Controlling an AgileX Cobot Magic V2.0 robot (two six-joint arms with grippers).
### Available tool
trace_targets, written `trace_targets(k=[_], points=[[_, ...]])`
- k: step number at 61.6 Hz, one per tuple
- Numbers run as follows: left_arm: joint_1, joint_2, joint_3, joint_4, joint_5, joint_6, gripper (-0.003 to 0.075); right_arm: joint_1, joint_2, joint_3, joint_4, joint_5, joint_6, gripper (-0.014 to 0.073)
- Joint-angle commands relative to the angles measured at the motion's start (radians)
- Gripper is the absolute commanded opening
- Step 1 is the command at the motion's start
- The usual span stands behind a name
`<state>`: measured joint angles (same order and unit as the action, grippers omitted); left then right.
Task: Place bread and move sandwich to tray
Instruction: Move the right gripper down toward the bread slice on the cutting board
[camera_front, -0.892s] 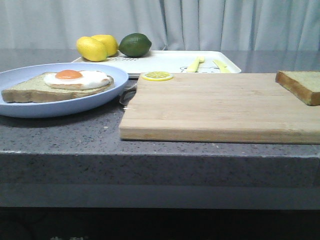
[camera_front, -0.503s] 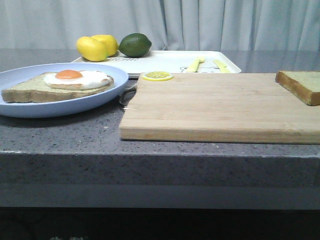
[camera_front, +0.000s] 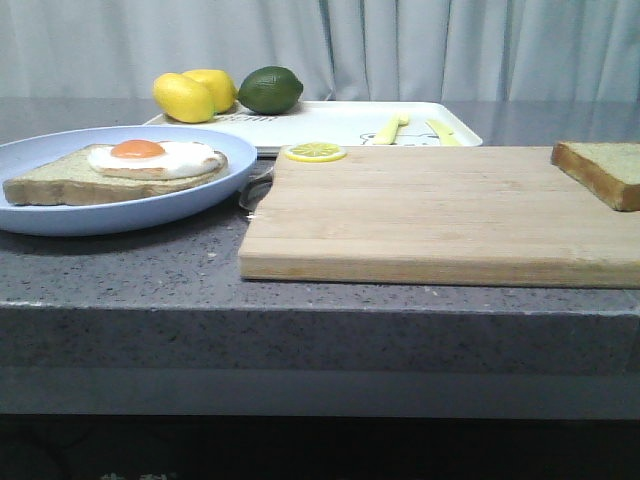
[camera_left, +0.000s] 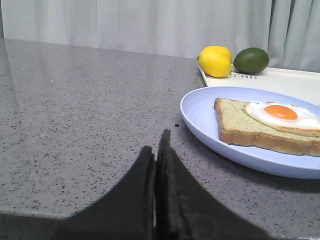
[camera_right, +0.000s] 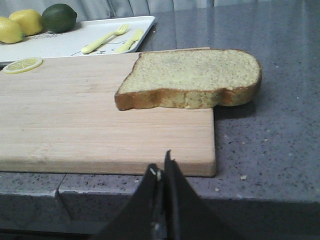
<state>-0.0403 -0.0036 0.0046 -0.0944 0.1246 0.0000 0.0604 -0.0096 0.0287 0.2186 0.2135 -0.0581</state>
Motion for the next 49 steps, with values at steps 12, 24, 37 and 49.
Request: trace_targets(k=[12, 24, 37, 49], points=[[0.002, -0.021, 0.000, -0.009, -0.087, 0.000, -0.0020, 0.000, -0.018, -0.004, 0.004, -0.091, 0.001, -0.0059], [0.002, -0.021, 0.000, -0.009, -0.087, 0.000, -0.0020, 0.000, -0.018, -0.004, 0.051, -0.091, 0.001, -0.0059], [0.002, -0.021, 0.000, -0.013, -0.181, 0.000, -0.0020, 0.000, -0.018, -0.005, 0.168, -0.134, 0.001, -0.0059], [0.002, -0.021, -0.045, -0.013, -0.344, 0.000, -0.0020, 0.000, -0.018, -0.100, 0.173, -0.113, -0.001, -0.0060]])
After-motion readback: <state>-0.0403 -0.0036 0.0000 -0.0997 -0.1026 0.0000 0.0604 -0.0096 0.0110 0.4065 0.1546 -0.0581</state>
